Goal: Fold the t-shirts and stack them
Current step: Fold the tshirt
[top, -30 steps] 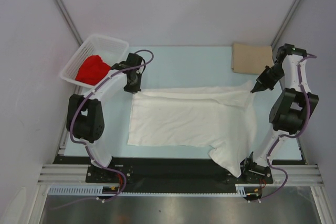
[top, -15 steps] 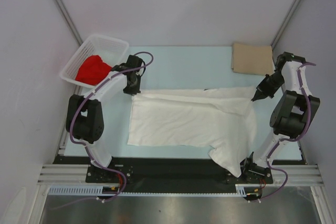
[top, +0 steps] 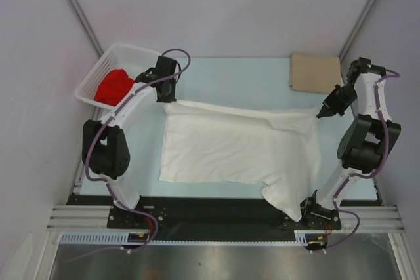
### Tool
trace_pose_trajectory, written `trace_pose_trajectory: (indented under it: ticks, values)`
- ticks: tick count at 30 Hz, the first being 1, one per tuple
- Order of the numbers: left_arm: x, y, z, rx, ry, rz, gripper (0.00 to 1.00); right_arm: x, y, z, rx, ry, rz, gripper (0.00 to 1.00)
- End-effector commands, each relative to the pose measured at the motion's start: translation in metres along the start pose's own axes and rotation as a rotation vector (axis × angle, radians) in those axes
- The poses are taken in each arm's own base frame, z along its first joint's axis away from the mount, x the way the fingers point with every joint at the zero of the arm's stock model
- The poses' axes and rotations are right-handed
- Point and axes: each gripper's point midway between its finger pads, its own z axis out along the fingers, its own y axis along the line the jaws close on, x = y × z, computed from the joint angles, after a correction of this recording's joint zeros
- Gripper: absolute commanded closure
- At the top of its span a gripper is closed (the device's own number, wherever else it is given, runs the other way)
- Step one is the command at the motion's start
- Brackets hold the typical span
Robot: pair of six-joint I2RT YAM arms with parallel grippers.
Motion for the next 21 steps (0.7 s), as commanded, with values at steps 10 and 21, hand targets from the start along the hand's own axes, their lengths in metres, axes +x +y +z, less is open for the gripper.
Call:
trace_pose_trajectory:
  ticks: [10, 21]
  values:
    - [-0.062, 0.008, 0.006, -0.069, -0.135, -0.008, 1.00, -0.040, 0.035, -0.009, -0.061, -0.079, -0.004, 1.00]
    - [-0.007, 0.010, 0.011, -0.042, -0.043, 0.006, 1.00, -0.003, 0.014, 0.004, -0.026, -0.002, -0.002, 1.00]
